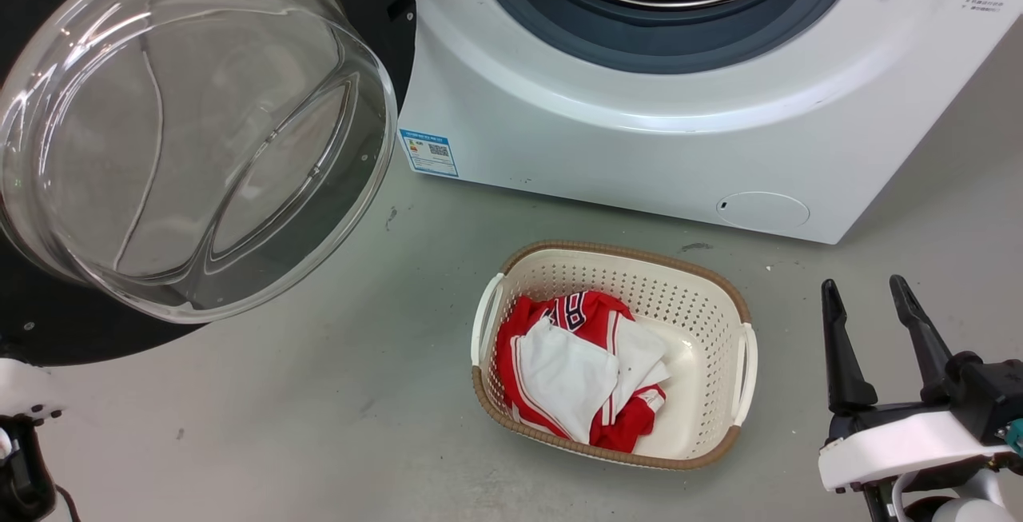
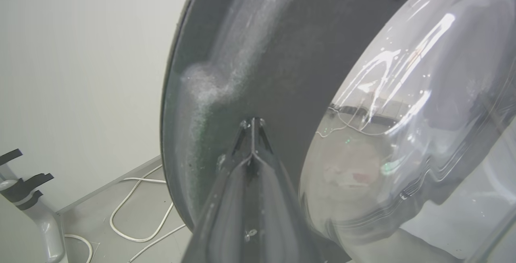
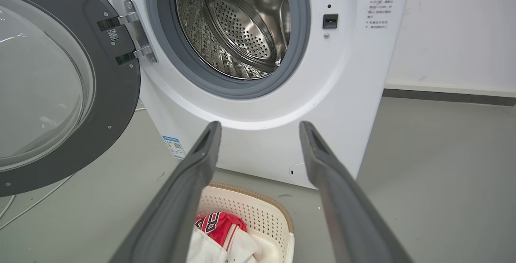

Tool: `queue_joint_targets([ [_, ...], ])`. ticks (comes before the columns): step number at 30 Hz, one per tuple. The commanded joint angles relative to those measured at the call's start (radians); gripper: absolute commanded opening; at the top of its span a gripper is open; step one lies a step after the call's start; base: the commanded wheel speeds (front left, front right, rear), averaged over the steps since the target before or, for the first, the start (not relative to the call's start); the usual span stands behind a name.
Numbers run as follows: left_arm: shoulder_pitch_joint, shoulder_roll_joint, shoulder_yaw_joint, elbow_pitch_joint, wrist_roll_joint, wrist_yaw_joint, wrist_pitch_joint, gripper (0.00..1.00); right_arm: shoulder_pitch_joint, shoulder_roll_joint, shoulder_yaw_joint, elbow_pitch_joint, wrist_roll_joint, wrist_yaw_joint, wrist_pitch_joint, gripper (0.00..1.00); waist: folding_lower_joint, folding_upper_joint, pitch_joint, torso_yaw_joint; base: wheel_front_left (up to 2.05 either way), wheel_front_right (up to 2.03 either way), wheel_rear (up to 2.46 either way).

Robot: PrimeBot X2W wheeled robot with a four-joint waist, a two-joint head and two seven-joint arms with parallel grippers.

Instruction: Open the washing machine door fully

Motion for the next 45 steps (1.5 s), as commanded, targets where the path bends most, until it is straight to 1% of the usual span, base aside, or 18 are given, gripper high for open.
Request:
queue_joint_targets([
  [1,-0.006,-0.003,0.009,0.007,0.011,-0.004,-0.004,0.0,-0.017,0.002,0.001,0.004,0.003,-0.001,-0.007,1.0,-0.0001,0.0,-0.003,-0.002,0.0,0.0,0.0],
  [6,0.026,-0.04,0.046,-0.022,0.055,-0.014,-0.004,0.0,-0.013,0.002,0.003,0.015,0.009,-0.001,-0.016,1.0,-0.0001,0.0,-0.024,-0.007,0.0,0.0,0.0],
  [7,0.049,-0.062,0.062,-0.055,0.08,-0.016,-0.004,0.0,-0.007,0.002,0.004,0.021,0.01,-0.001,-0.02,1.0,-0.0001,0.0,-0.036,-0.01,0.0,0.0,0.0],
  [10,0.098,-0.098,0.087,-0.121,0.117,-0.021,-0.004,0.0,0.005,0.002,0.008,0.032,0.014,-0.001,-0.025,1.0,-0.0001,0.0,-0.059,-0.016,0.0,0.0,0.0],
  [13,0.165,-0.147,0.105,-0.21,0.159,-0.025,-0.004,0.0,0.015,0.002,0.011,0.04,0.016,-0.001,-0.031,1.0,-0.0001,0.0,-0.08,-0.021,0.0,0.0,0.0],
  [17,0.24,-0.22,0.1,-0.303,0.207,-0.039,-0.004,0.0,0.022,0.002,0.015,0.046,0.016,-0.001,-0.032,1.0,-0.0001,0.0,-0.102,-0.029,0.0,0.0,0.0],
  [20,0.278,-0.273,0.078,-0.352,0.241,-0.05,-0.004,0.0,0.027,0.002,0.018,0.048,0.012,-0.001,-0.033,1.0,-0.0001,0.0,-0.117,-0.035,0.0,0.0,0.0],
  [21,0.287,-0.284,0.07,-0.358,0.248,-0.057,-0.004,0.03,0.029,0.002,0.018,0.049,0.01,-0.001,-0.033,1.0,-0.0001,0.0,-0.122,-0.039,0.0,0.0,0.0],
  [22,0.294,-0.297,0.061,-0.364,0.257,-0.062,-0.004,0.4,0.032,0.002,0.018,0.049,0.008,-0.001,-0.033,1.0,-0.0001,0.0,-0.125,-0.042,0.0,0.0,0.0],
  [23,0.303,-0.309,0.048,-0.372,0.267,-0.068,-0.004,0.73,0.033,0.002,0.019,0.048,0.007,-0.001,-0.034,1.0,-0.0001,0.0,-0.127,-0.045,0.0,0.0,0.0],
  [24,0.308,-0.318,0.035,-0.377,0.274,-0.073,-0.004,1.0,0.034,0.002,0.02,0.047,0.005,-0.001,-0.034,1.0,-0.0001,0.0,-0.13,-0.05,0.0,0.0,0.0],
  [28,0.31,-0.346,-0.018,-0.396,0.301,-0.091,-0.004,1.0,0.033,0.002,0.022,0.04,-0.003,-0.001,-0.035,1.0,-0.0001,0.0,-0.137,-0.072,0.0,0.0,0.0],
  [32,0.29,-0.362,-0.079,-0.404,0.322,-0.112,-0.004,1.0,0.027,0.002,0.02,0.035,-0.008,-0.001,-0.036,1.0,-0.0001,0.0,-0.142,-0.098,0.0,0.0,0.0],
  [40,0.233,-0.371,-0.194,-0.372,0.348,-0.154,-0.004,1.0,0.011,0.002,0.02,0.023,-0.031,-0.001,-0.033,1.0,-0.0001,0.0,-0.15,-0.169,0.0,0.0,0.0],
  [45,0.194,-0.375,-0.233,-0.347,0.355,-0.161,-0.004,1.0,0.001,0.002,0.018,0.009,-0.053,-0.001,-0.028,1.0,-0.0001,0.0,-0.151,-0.208,0.0,0.0,0.0],
])
